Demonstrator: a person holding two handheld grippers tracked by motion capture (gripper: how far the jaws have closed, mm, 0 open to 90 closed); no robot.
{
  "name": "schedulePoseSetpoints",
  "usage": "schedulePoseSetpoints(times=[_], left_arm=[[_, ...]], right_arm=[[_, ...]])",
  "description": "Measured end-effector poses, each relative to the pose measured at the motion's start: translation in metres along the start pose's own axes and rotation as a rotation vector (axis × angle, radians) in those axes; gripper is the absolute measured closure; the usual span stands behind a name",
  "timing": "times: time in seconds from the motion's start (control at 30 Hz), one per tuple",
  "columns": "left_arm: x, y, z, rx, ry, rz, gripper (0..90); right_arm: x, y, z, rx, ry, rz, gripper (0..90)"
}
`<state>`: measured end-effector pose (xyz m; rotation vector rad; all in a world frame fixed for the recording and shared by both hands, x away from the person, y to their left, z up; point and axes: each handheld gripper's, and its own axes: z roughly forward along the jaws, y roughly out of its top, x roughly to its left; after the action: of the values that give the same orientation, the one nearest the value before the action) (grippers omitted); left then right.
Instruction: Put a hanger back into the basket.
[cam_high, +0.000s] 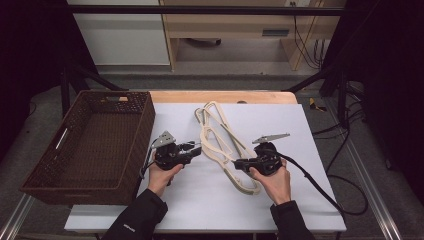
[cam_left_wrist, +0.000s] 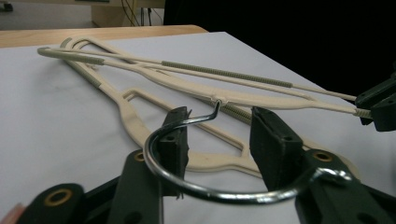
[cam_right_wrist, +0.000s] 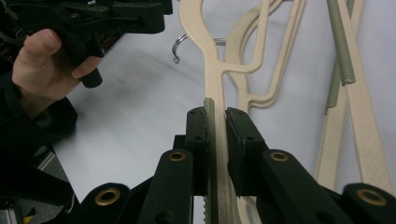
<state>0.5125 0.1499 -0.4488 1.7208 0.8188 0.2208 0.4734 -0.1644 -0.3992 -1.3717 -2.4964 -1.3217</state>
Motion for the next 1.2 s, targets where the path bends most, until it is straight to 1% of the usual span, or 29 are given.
schedulePoseSetpoints(times=[0.1,0.13,0.17,0.33,0.4,0.43,0.6,0.7,0.87,0.93,0.97,1.0,1.1,1.13,1.2], left_arm=[[0.0012,-0.0007,0.0023,-0.015,-0.016,-0.006,64.2],[0.0012,-0.0007,0.0023,-0.015,-0.016,-0.006,65.8],[0.0024,-0.0005,0.0022,-0.029,-0.014,-0.009,68.1],[0.0047,0.0013,-0.0013,-0.057,-0.028,-0.010,77.7],[0.0051,0.0015,-0.0018,-0.062,-0.030,-0.013,80.4],[0.0057,0.0017,-0.0022,-0.067,-0.033,-0.014,81.4],[0.0048,0.0019,-0.0023,-0.072,-0.040,-0.005,85.3],[0.0030,0.0026,-0.0034,-0.073,-0.042,0.009,87.5],[0.0014,0.0037,-0.0053,-0.078,-0.042,0.014,88.5],[-0.0002,0.0047,-0.0069,-0.079,-0.036,0.029,88.5],[-0.0002,0.0047,-0.0069,-0.079,-0.036,0.029,88.4],[-0.0011,0.0052,-0.0072,-0.078,-0.034,0.043,88.3],[-0.0019,0.0066,-0.0073,-0.089,-0.036,0.051,82.4],[-0.0024,0.0069,-0.0068,-0.094,-0.036,0.053,82.7],[-0.0027,0.0074,-0.0069,-0.086,-0.038,0.057,87.5]], right_arm=[[-0.0001,-0.0004,-0.0002,0.001,0.002,0.001,79.5],[-0.0001,-0.0004,-0.0002,0.001,0.002,0.001,79.5],[-0.0003,-0.0007,0.0000,0.002,0.003,0.003,79.5],[-0.0011,-0.0016,0.0008,0.009,0.007,0.003,79.5],[-0.0015,-0.0018,0.0014,0.008,0.009,0.000,79.5],[-0.0012,-0.0022,0.0021,0.011,0.012,0.008,79.5],[-0.0017,-0.0028,0.0031,0.022,0.013,0.006,79.4],[-0.0020,-0.0036,0.0042,0.027,0.017,0.005,79.4],[-0.0017,-0.0041,0.0051,0.031,0.026,0.005,79.4],[-0.0013,-0.0046,0.0055,0.035,0.028,0.005,79.4],[-0.0013,-0.0047,0.0055,0.035,0.029,0.003,79.4],[-0.0012,-0.0048,0.0056,0.037,0.029,0.001,79.4],[-0.0011,-0.0051,0.0063,0.038,0.033,-0.002,79.5],[-0.0012,-0.0053,0.0067,0.039,0.029,-0.008,79.5],[-0.0011,-0.0055,0.0069,0.043,0.027,-0.008,79.5]])
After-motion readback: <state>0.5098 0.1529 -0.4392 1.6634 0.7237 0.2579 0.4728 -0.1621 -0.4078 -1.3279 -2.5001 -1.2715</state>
